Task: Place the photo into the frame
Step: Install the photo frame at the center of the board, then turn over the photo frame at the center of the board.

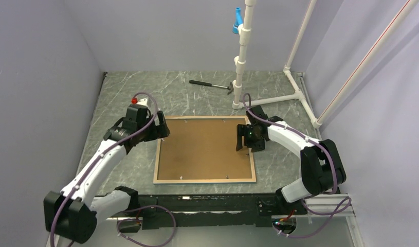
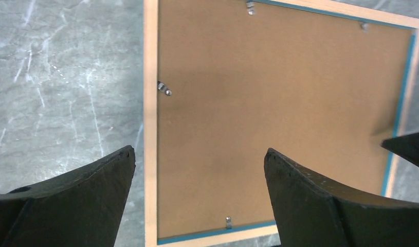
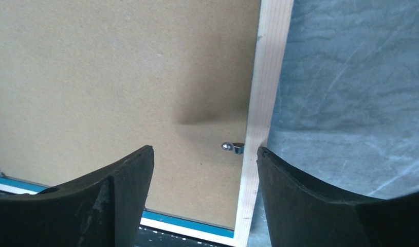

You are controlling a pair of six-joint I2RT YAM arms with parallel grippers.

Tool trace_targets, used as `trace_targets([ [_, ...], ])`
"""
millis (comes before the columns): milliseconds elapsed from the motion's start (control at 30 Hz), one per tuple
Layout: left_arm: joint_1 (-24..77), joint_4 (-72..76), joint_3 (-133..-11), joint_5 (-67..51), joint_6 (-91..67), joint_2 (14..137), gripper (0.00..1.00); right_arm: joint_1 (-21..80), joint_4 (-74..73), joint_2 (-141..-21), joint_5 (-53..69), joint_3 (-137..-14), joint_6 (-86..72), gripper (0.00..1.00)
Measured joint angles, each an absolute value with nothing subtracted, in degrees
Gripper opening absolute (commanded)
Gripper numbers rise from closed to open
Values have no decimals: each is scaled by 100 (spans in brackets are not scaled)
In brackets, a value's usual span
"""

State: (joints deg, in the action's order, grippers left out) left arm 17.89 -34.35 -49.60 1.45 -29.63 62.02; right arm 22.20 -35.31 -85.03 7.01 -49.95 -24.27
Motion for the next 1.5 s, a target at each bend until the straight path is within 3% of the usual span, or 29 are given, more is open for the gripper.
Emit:
trace_targets([
  [300, 1817, -3317, -4875, -585, -2965, 5214, 99, 2255, -3795, -8213, 257, -4799, -2685, 77],
  [667, 1826, -3280, -4888, -819, -2963, 5122, 99, 2375, -3671, -8468, 703, -4515, -2768, 76],
  [1067, 1826, -3286, -4888, -821, -2961, 5006, 99, 2611, -3583, -9059, 908, -5207, -2805, 77],
  [1367, 1927, -3317, -4888, -840, -2919, 4958, 100, 2626, -3732, -8427, 825, -4405, -2899, 62],
  [1500, 2174, -3369, -4888, -823, -2877, 4958, 99, 2639, -3776, -8232, 792, -4195, -2989, 45],
])
